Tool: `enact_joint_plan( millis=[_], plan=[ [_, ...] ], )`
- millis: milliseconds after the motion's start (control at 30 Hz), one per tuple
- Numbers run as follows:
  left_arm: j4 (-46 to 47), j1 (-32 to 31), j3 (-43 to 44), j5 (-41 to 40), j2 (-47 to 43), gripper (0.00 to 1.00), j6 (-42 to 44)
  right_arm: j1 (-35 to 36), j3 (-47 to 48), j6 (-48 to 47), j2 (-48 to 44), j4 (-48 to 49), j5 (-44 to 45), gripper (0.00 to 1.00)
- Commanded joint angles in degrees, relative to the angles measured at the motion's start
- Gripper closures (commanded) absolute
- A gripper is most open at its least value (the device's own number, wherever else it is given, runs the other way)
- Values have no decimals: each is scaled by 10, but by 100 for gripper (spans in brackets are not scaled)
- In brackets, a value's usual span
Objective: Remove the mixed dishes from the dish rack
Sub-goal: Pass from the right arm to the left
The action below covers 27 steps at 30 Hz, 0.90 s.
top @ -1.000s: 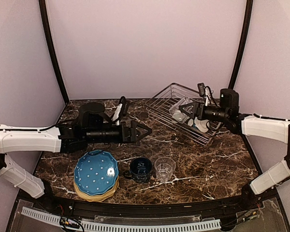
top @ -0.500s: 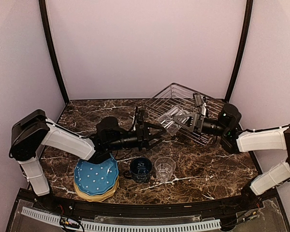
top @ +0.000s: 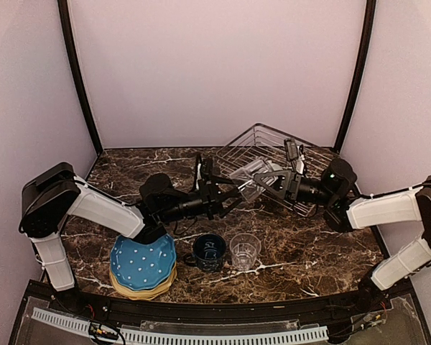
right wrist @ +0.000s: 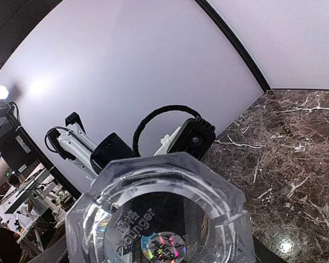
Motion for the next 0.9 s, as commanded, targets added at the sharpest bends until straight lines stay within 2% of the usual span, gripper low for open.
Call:
enact_joint_plan(
  millis=[0, 100, 233, 333, 600, 767, 833, 867],
  plan=[
    [62, 1, 6, -1, -12, 37, -2, -2, -1, -28, -24, -21, 2, 58],
    [62, 1, 4, 1, -13, 35, 1, -12, 3, -42, -48, -61, 16, 58],
    [66, 3, -24, -8, -27, 24, 12, -49, -11, -34, -90, -73, 22, 60],
    [57, 4, -46, -14, -46, 20, 27, -56, -5, -60, -108, -118, 27, 61],
    [41, 1, -4, 9, -44, 17, 33, -3, 19, -61, -39, -94, 9, 64],
    [46, 1, 10, 12, -38, 28, 27, 19, 14, -28, 17, -33, 9, 64],
    [45, 1, 12, 11, -37, 35, 26, 22, 12, -8, 39, 1, 2, 65],
    [47, 1, 12, 11, -37, 42, 25, 23, 11, 4, 48, 19, -2, 65]
  ],
)
